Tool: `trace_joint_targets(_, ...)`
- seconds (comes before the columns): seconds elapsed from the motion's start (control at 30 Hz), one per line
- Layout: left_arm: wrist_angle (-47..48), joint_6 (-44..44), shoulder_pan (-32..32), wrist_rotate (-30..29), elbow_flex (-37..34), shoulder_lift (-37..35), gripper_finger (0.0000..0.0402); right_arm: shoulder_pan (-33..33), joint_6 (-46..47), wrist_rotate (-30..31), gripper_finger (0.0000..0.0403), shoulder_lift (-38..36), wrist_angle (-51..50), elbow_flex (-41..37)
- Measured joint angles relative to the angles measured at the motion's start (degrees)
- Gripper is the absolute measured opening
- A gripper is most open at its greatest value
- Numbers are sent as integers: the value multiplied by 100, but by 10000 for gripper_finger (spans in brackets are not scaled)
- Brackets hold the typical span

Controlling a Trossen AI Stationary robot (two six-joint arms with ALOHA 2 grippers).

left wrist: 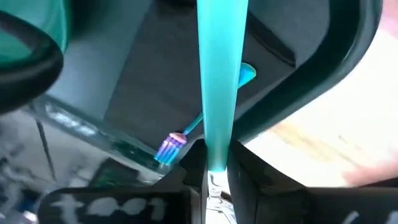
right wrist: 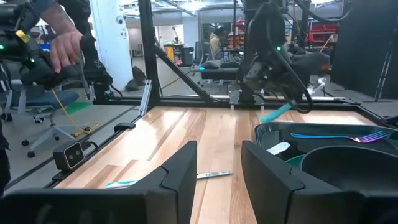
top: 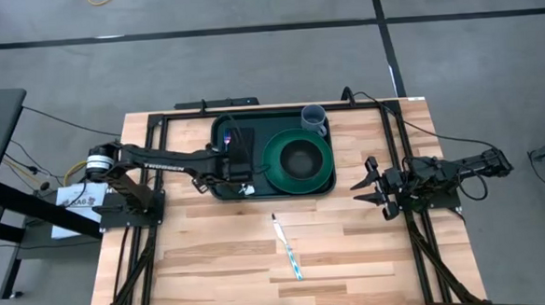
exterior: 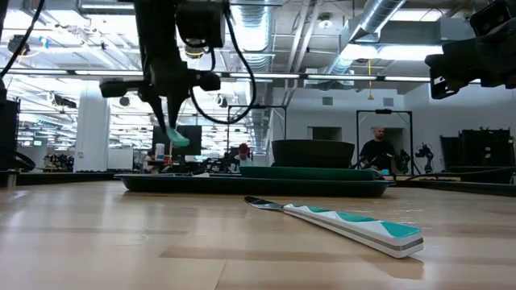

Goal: Set up tray
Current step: Put the blue spoon on the black napkin to the right of the purple fork

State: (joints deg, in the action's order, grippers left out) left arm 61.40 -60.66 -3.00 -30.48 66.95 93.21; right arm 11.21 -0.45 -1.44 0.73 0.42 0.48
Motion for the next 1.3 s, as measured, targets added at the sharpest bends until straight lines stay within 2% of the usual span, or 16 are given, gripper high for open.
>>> trace_joint_targets(0.17,-289,-1112,-245,-188,-401,7,22,-1,0,1,118,0,1,0)
trace_joint_targets(0.3,-875,-1890,-379,-681,-794,9,22,1,0,-1,118,0,1,-1)
trace_joint_targets(0.4,-1359,-2369,-483,-742,-937,9,22,-1,0,0,118,0,1,1)
trace_joint_targets(0.7,-2454,-3905,-803,-290,-1053,9,22,1,0,1,118,0,1,1)
trace_joint_targets(1.07,-2658,-4479,-1426,193,-1055,9,22,-1,0,1,118,0,1,1)
trace_joint_targets(1.3,-3167,-4987,-1473,457,-1055,49,46,0,0,0,118,0,0,1)
